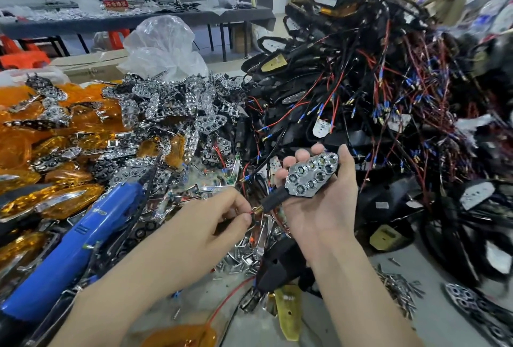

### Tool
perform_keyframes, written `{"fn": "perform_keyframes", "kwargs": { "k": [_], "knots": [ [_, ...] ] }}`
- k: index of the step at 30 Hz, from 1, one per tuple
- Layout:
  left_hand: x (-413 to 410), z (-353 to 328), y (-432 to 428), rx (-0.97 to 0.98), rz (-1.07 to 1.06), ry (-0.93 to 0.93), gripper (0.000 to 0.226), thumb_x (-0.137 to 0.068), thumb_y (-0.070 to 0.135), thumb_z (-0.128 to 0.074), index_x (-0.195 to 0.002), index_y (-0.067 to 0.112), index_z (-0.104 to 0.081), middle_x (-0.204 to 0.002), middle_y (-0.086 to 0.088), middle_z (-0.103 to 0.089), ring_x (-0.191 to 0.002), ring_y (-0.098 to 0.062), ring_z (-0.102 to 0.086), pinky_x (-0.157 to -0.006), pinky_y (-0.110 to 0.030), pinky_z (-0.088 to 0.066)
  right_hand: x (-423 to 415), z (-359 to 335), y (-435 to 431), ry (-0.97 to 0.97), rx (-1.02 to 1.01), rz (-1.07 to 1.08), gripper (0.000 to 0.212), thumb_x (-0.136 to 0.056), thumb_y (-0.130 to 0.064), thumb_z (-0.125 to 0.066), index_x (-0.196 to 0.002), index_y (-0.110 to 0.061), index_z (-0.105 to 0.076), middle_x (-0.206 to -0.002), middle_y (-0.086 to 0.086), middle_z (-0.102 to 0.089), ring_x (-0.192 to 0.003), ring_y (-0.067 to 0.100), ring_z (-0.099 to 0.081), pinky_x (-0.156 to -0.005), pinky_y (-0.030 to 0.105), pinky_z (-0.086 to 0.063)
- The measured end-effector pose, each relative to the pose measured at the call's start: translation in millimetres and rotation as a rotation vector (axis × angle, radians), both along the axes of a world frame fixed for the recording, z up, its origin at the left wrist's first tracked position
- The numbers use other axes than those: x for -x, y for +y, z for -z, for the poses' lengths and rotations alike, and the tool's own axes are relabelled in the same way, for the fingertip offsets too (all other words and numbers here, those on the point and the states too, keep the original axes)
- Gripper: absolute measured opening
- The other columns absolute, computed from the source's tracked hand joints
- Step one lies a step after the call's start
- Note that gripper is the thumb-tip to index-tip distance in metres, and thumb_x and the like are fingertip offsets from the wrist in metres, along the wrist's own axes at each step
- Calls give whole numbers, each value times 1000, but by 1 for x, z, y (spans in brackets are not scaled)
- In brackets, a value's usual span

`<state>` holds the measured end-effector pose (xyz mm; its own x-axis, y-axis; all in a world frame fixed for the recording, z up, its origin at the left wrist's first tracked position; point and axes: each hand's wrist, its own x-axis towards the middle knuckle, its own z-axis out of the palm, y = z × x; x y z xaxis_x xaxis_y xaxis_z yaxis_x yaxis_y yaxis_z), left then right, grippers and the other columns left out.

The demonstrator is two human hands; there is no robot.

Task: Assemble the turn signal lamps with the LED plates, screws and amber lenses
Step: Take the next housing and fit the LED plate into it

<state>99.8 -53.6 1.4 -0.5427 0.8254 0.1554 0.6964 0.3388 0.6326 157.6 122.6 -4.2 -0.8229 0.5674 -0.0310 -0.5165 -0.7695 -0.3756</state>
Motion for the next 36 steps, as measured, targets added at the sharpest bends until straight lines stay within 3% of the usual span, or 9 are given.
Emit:
{"fn": "perform_keyframes", "kwargs": {
  "k": [10, 18, 21, 24, 27, 30, 36],
  "knots": [
    [-3, -2, -1, 9, 33, -84, 8, -98, 43, -44, -94, 40, -50, -73, 1, -64, -62, -19, -55, -58, -33, -44, -2, 0, -1, 48, 7, -16, 42, -99, -45, -48, -68, -19, -62, -71, 0, -57, -62, 21, -58, -56, 29, -49],
    [-4, -2, -1, 7, 23, -148, 11, -97, 44, -42, -94, 38, -50, -72, 3, -66, -63, -21, -58, -62, -38, -48, -3, 1, -2, 56, 9, -29, 44, -99, -48, -49, -69, -19, -63, -71, -1, -57, -63, 20, -58, -56, 30, -49],
    [-5, -2, -1, -2, 21, -160, 10, -99, 41, -43, -94, 37, -50, -73, 3, -66, -63, -21, -58, -63, -39, -49, -3, 0, -4, 30, -3, -28, 39, -95, -53, -58, -73, -21, -62, -73, -2, -58, -64, 18, -58, -55, 29, -49],
    [-6, -3, -1, -3, 28, -162, 10, -101, 37, -44, -94, 36, -50, -72, 3, -66, -62, -20, -57, -61, -38, -48, -3, -1, -6, 11, -46, 4, 19, -87, -33, -73, -79, -21, -61, -71, -3, -58, -61, 14, -59, -52, 26, -48],
    [-7, -5, -1, -3, 20, -173, 10, -103, 35, -45, -95, 35, -50, -74, 1, -66, -63, -21, -57, -63, -40, -48, -2, -2, -7, 29, -75, 3, 8, -82, -15, -73, -82, -20, -67, -71, -3, -60, -60, 13, -59, -51, 25, -49],
    [-6, -7, 0, 1, 13, -177, 11, -103, 33, -45, -94, 35, -50, -74, 2, -67, -65, -21, -59, -66, -42, -50, -1, -4, -8, 33, -84, 17, 9, -81, -14, -71, -86, -20, -69, -72, -2, -59, -60, 13, -59, -50, 25, -48],
    [-1, -6, -4, 49, -1, -227, 10, -102, 32, -50, -99, 41, -51, -82, 8, -70, -75, -21, -64, -76, -43, -54, 1, -2, -9, 29, -98, 0, 15, -86, -12, -68, -76, -22, -74, -73, -2, -59, -62, 13, -58, -51, 25, -49]
  ]
}}
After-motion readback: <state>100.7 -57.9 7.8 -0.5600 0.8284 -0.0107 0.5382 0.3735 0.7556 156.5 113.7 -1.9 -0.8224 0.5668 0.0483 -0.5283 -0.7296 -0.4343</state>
